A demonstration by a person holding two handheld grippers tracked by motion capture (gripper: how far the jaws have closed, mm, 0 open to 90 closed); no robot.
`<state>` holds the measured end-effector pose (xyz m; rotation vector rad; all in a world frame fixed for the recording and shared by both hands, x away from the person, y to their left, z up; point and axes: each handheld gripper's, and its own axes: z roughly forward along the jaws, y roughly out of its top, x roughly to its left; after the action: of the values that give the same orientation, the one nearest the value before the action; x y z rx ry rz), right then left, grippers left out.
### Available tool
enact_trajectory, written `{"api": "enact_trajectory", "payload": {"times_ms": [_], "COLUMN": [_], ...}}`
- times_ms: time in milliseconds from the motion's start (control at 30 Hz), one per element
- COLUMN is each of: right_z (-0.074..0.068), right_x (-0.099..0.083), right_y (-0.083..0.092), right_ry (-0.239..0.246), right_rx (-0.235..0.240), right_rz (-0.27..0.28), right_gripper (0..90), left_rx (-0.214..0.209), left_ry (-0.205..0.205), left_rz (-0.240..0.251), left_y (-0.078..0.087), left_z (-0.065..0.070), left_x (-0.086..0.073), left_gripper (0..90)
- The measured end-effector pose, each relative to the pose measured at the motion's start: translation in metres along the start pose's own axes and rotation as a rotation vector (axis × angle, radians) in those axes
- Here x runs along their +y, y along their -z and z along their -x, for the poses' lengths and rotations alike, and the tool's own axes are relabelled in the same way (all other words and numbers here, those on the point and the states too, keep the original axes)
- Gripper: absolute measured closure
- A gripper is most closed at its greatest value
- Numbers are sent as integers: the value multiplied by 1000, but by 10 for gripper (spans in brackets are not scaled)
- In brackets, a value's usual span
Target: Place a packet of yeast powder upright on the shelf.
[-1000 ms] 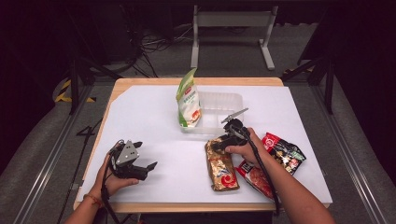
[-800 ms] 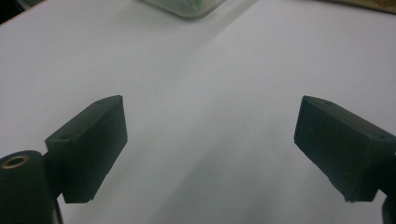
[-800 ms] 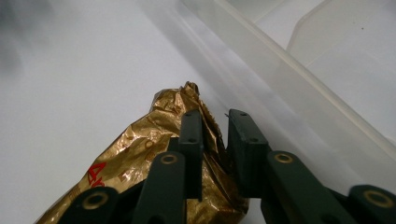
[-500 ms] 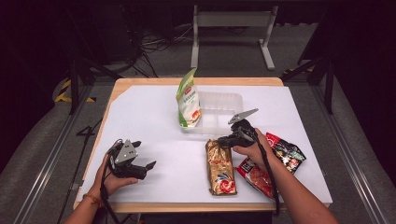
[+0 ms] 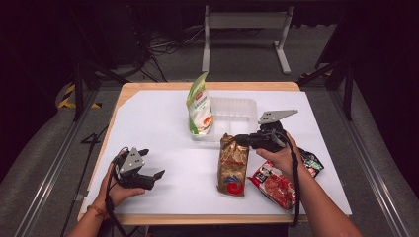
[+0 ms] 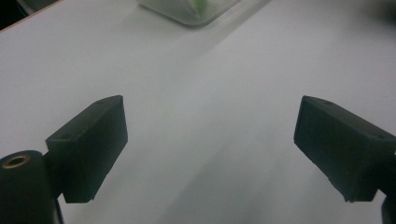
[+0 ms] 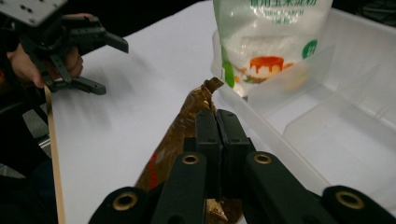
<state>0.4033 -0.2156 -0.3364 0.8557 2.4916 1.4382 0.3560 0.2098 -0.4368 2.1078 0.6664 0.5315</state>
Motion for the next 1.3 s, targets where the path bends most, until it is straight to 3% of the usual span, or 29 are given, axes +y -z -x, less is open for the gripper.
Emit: {"api": "enact_trajectory", "payload": {"times_ms": [267,800,1167,1300], "right_z": [-11,-15,-19,-17], "right_x": [11,22,34,40], "right_y": [23,41,48,46], "right_ry": [33,23,40,26], "right_rx": [-2,-26,-89,-116], "right_rz": [97,219,303,319], "right_gripper": [892,893,894,894], "left_rx": [17,21,17,12], "left_ry": [17,20,18,16], "left_rz": [24,28,25,21], "left_y": [3,5,4,3], "left_z": [-3,-3,-4,-3], "left_x": [0,0,0,0], "left_gripper": [102,100,100,100]}}
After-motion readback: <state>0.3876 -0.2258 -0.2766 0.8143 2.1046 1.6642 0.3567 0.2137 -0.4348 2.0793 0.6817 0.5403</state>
